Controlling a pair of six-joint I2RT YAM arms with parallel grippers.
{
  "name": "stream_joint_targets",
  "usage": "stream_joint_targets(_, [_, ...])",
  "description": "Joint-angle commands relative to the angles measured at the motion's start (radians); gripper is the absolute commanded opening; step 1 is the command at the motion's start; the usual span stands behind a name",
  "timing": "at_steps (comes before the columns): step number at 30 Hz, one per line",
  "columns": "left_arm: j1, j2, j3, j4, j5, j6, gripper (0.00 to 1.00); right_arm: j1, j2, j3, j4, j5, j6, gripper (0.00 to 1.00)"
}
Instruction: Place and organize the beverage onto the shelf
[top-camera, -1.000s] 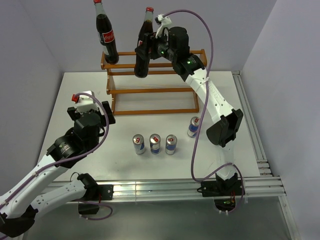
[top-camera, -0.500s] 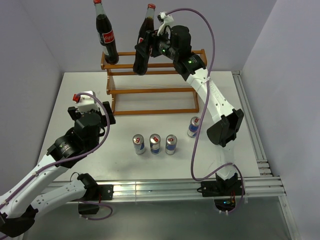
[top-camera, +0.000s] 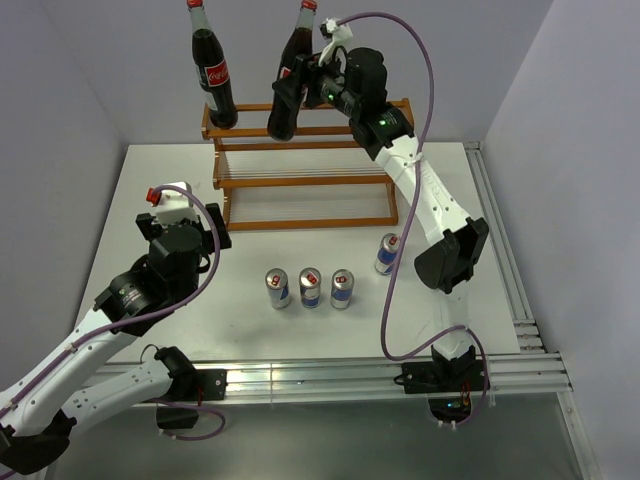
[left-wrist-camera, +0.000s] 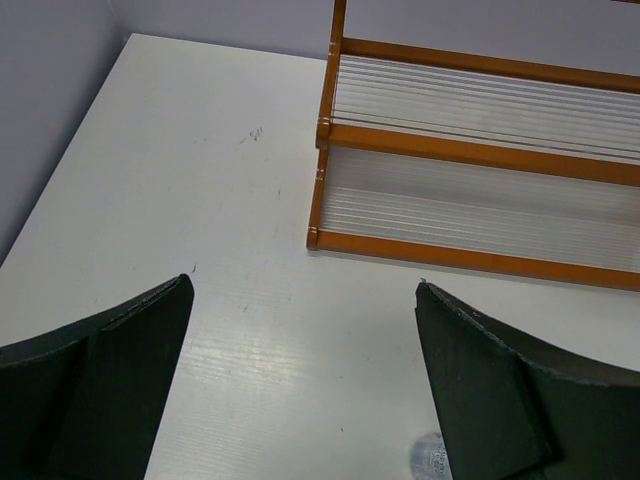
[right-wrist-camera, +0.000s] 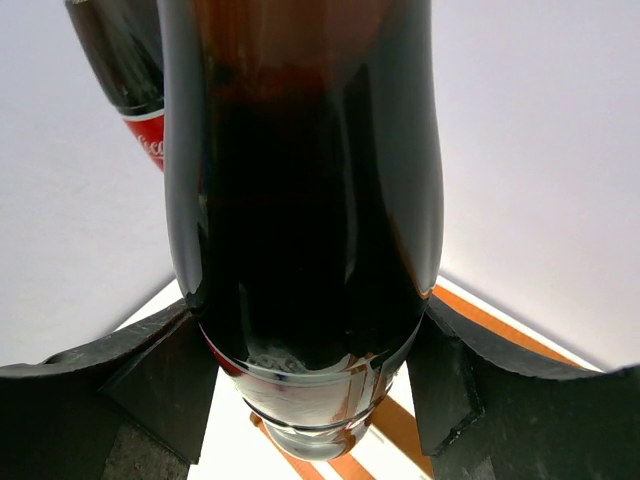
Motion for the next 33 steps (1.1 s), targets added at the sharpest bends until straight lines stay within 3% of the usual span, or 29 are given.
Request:
stream_joint_targets(1, [-0.002, 0.001, 0.001, 0.031, 0.011, 0.015, 1.00, -0.021, -0.081, 0.137, 0.346, 0.017, -0.008, 0.00])
stream_joint_targets(19, [-0.001, -0.016, 0.002, 0.034, 0.026, 0.018, 0.99, -0.022, -0.008, 0.134, 0.465, 0.060, -0.129, 0.00])
stream_joint_targets(33, [-0.001, -0.024, 0.007, 0.034, 0.040, 0.021, 0.99, 0.017, 0.029, 0.135, 0.419, -0.009, -0.203, 0.00])
